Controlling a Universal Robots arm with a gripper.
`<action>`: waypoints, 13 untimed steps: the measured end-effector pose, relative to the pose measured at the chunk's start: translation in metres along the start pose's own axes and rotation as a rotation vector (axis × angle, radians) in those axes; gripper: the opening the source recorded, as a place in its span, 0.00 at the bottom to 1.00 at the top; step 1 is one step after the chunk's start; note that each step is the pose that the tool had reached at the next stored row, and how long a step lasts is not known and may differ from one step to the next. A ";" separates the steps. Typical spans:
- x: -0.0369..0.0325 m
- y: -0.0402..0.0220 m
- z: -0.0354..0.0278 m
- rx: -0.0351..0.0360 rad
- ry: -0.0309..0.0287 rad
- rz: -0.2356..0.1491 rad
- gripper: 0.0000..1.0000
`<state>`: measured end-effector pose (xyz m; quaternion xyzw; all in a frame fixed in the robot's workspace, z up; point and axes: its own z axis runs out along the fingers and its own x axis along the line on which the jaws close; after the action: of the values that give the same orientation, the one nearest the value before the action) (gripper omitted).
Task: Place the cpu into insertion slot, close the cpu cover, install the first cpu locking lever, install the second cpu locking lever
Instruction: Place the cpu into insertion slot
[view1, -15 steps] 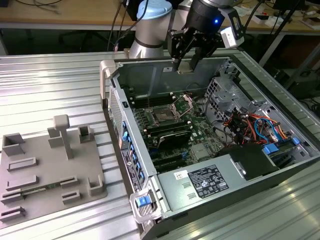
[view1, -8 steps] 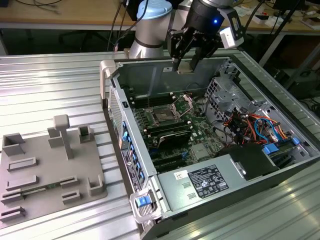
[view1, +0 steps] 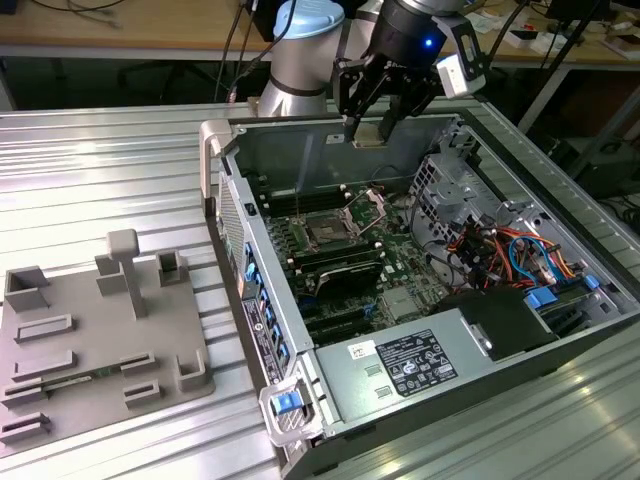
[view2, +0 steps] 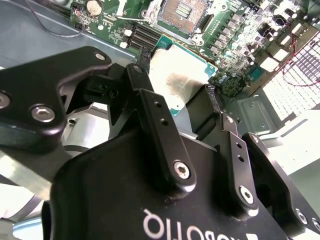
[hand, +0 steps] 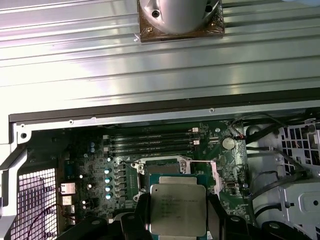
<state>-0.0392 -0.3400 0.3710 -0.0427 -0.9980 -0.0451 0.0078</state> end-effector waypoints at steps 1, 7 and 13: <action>0.0000 0.0000 0.0000 0.0000 0.0000 0.000 0.55; 0.0001 0.0000 0.0002 -0.0004 -0.0019 0.022 0.55; 0.0001 -0.0001 0.0006 -0.0010 -0.0046 0.051 0.55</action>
<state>-0.0393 -0.3400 0.3704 -0.0683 -0.9966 -0.0452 0.0066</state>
